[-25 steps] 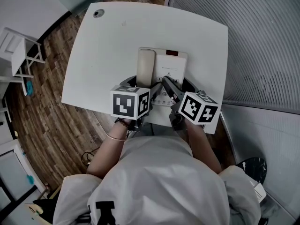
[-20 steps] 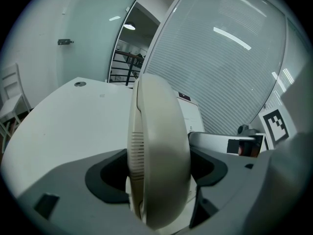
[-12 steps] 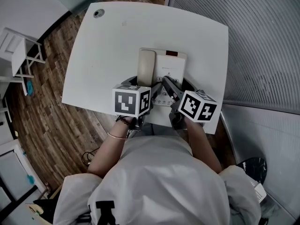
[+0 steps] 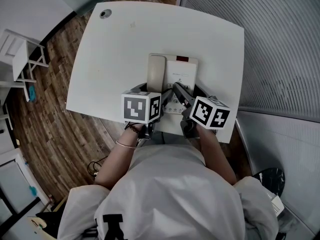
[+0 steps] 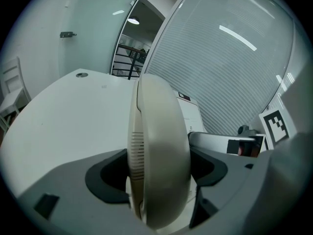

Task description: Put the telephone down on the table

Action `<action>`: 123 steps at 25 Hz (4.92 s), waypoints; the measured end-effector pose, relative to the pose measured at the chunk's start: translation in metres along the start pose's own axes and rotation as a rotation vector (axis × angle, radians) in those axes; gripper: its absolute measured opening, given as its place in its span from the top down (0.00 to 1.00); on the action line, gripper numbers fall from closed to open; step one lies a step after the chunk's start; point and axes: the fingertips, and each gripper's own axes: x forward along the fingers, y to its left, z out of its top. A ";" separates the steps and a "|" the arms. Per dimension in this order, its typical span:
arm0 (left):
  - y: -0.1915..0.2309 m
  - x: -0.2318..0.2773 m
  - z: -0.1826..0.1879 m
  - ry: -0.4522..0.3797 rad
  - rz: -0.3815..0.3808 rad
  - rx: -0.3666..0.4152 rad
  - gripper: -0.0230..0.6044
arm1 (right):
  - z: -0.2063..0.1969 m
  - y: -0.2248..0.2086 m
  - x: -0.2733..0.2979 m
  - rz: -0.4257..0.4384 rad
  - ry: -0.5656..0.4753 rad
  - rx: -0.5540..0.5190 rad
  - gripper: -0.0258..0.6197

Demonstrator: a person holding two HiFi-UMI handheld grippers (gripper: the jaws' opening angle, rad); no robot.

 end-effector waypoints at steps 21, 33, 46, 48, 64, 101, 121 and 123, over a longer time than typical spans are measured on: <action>0.006 0.012 -0.010 0.041 0.003 -0.033 0.39 | -0.011 -0.011 0.009 -0.020 0.047 0.023 0.46; 0.011 0.020 -0.014 0.060 0.005 -0.043 0.39 | -0.016 -0.017 0.016 -0.023 0.063 0.039 0.46; 0.013 0.025 -0.020 0.078 0.005 -0.060 0.39 | -0.023 -0.024 0.019 -0.038 0.082 0.050 0.46; 0.014 0.026 -0.021 0.079 0.005 -0.062 0.39 | -0.022 -0.022 0.020 -0.036 0.084 0.049 0.47; 0.018 0.029 -0.027 0.097 0.008 -0.076 0.39 | -0.030 -0.024 0.024 -0.049 0.100 0.062 0.47; 0.017 0.030 -0.022 -0.034 -0.004 -0.083 0.39 | -0.025 -0.028 0.023 -0.066 0.034 0.043 0.46; 0.011 0.011 0.000 -0.218 0.038 -0.020 0.33 | 0.003 -0.027 0.000 -0.115 -0.054 -0.078 0.46; 0.010 0.001 0.010 -0.264 0.064 0.016 0.34 | 0.010 -0.021 -0.006 -0.107 -0.083 -0.097 0.46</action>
